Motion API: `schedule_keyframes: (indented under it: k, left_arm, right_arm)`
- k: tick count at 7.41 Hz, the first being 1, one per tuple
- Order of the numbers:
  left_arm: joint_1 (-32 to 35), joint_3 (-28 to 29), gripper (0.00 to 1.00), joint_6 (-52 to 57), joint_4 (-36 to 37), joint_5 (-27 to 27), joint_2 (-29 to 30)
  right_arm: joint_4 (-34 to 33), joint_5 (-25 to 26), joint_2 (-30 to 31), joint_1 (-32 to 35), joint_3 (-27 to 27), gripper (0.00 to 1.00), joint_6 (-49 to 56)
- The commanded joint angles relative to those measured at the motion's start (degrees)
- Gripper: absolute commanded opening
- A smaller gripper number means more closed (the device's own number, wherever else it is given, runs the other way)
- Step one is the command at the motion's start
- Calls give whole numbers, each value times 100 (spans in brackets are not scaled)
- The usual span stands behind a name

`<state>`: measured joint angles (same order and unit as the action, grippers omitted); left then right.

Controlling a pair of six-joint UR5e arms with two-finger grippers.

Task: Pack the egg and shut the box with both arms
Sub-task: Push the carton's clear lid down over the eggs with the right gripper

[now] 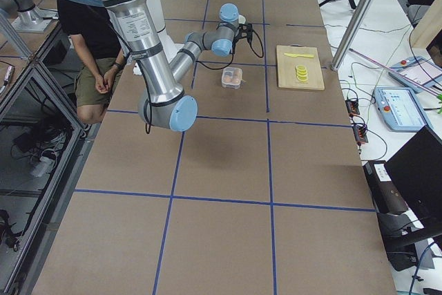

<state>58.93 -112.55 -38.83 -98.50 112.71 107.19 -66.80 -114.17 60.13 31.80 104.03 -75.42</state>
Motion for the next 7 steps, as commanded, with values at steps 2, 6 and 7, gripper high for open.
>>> schedule_keyframes:
  k: [2, 6, 7]
  left_arm:
    - [836, 565, 100, 1198, -1074, 735, -980]
    - [1891, 1559, 100, 2719, -969, 1330, -972]
    - [2050, 1621, 100, 3027, -934, 1359, -981]
  right_arm:
    - [-1196, 159, -19, 465, 554, 100, -44]
    - [-3706, -525, 522, 2343, 794, 100, 3813]
    - [-3718, -902, 1083, 2879, 785, 100, 4851]
